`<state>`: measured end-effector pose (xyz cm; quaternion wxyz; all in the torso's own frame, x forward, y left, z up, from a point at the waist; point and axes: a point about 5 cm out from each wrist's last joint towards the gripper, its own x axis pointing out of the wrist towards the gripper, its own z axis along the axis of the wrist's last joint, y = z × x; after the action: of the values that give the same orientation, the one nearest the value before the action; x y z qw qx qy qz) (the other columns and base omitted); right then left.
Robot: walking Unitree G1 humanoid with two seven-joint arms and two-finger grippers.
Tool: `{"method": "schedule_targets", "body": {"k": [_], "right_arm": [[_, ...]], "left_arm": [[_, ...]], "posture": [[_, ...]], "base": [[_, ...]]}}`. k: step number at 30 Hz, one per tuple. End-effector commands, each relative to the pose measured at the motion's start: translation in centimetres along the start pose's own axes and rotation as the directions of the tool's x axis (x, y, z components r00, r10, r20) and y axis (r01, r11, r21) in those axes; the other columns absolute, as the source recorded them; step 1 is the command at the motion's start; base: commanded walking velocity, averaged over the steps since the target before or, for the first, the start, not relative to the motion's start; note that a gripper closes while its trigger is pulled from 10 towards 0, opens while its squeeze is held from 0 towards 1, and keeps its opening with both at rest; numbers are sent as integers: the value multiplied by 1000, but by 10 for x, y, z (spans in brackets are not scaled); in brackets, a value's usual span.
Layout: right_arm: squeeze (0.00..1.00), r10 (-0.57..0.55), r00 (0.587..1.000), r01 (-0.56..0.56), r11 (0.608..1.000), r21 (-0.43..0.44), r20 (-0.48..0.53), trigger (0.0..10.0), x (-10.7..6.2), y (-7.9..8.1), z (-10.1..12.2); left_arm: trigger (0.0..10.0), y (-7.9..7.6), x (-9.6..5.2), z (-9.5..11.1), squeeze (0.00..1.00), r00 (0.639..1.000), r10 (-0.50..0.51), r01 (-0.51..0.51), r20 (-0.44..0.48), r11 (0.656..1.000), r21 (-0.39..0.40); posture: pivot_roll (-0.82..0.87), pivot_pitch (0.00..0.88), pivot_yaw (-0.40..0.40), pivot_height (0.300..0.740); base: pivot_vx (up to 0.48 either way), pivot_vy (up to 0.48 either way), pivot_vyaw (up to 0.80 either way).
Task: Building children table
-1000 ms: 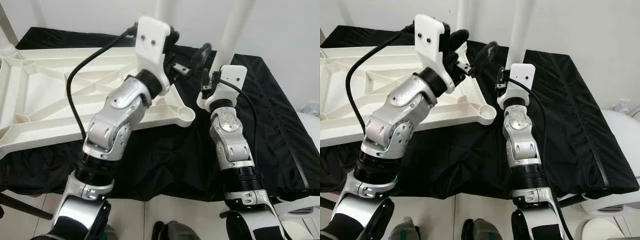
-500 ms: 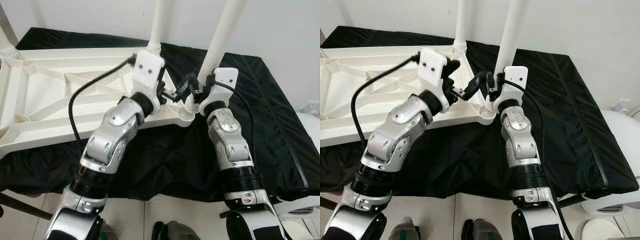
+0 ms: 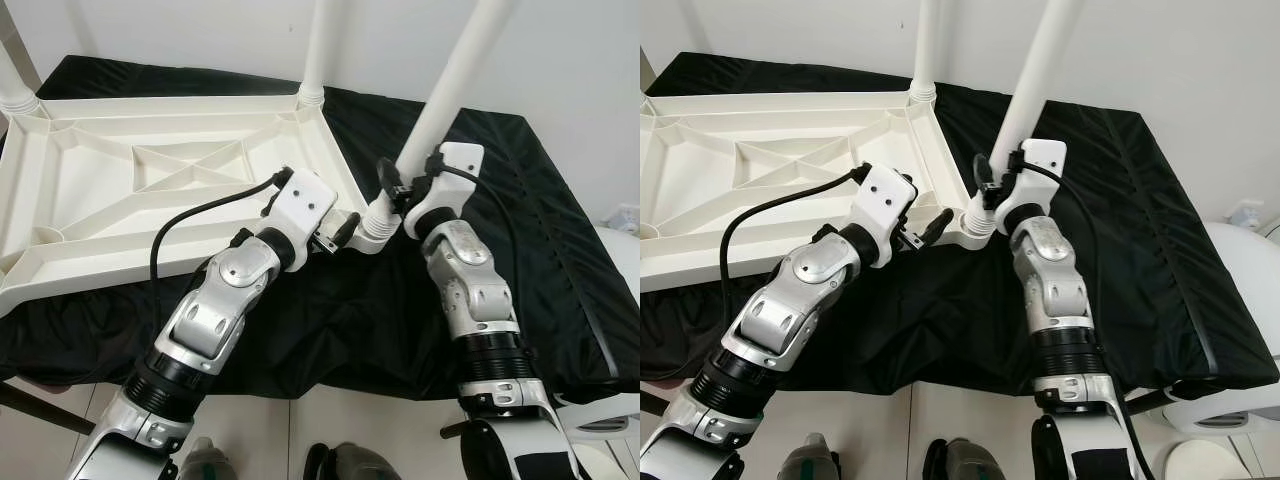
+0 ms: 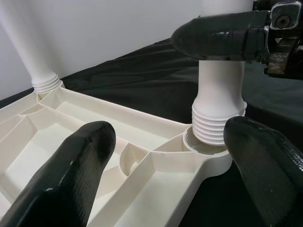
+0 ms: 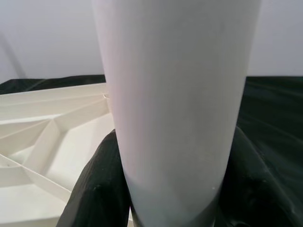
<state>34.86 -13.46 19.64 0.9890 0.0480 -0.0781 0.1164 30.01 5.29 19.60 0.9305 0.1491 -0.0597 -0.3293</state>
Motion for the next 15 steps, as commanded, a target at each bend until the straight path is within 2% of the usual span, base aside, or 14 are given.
{"method": "schedule_targets", "body": {"k": [1, 11, 15], "right_arm": [[0, -15, 1000, 15, 1000, 12, 3, 10000, 1, -8, 1], [0, -17, 1000, 18, 999, 33, -24, 10000, 4, -16, -6], [0, 46, 999, -46, 998, 39, -8, 10000, 8, -7, -4]], "left_arm": [[10000, -7, 1, -1, 0, 1000, -29, 29, -4, 999, 18], [10000, -8, 2, 4, 0, 999, -37, 36, 11, 998, 50], [10000, -10, 2, 5, 0, 999, -52, 51, 9, 996, 69]], "posture": [[83, 36, -116, 740], [86, 51, -118, 740], [89, 61, -118, 740]], "base": [[0, 0, 0], [0, 0, 0], [0, 0, 0]]}}
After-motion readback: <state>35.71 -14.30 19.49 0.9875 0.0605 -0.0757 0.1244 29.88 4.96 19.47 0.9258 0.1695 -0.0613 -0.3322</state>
